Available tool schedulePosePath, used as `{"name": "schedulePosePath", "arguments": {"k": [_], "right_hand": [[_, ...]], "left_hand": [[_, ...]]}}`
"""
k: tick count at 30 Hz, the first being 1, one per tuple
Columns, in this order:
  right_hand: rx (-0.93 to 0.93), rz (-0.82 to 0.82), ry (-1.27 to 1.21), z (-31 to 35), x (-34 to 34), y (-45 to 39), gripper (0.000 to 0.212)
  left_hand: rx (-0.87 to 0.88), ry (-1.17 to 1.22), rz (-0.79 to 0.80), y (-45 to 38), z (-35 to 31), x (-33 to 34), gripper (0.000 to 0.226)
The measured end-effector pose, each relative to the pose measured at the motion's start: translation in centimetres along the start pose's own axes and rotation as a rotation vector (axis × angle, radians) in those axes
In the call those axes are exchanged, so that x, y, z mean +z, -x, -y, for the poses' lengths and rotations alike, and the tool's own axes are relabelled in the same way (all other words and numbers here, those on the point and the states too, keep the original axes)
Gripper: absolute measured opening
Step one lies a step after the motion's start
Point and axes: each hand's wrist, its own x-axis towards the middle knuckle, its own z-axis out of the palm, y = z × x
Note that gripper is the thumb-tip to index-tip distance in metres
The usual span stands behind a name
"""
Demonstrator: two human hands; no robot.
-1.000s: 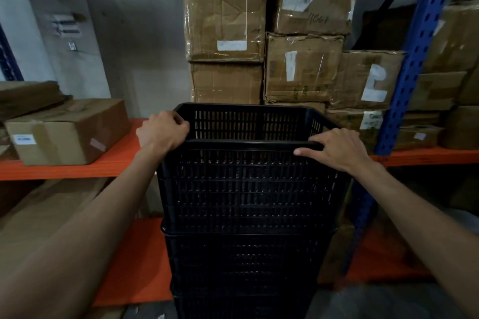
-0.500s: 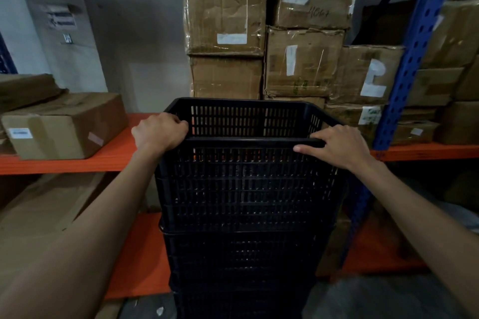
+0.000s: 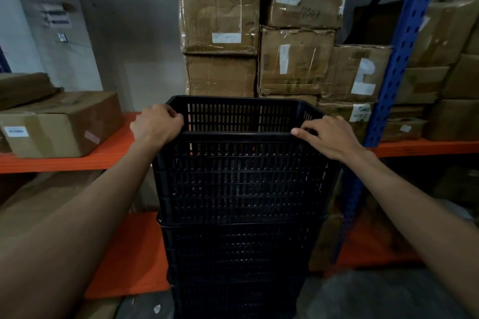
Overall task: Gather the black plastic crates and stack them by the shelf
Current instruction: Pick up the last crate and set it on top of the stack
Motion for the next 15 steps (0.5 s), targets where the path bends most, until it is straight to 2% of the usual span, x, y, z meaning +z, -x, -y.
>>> {"name": "schedulePosePath", "arguments": {"k": [3,7,11,15], "right_hand": [[0.046,0.042,0.037,0.0,0.1,0.3,0.086],[0.046,0.06,0.0,0.3,-0.2,0.3,0.087],[0.038,-0.02,-0.048,0.9,-0.5,1.1,0.077],[0.04,-0.057,-0.071,2.5,0.1,2.5,0.068]], "left_hand": [[-0.017,0.028,-0.011,0.2,-0.3,-0.3,0.034],[-0.029,0.086,-0.016,0.7,-0.4,-0.7,0.042],[0.014,0.155,-0.069,2.4,-1.1,-1.3,0.049],[0.128,0.179,-0.133,4.8,-2.0,-2.2,0.044]]}}
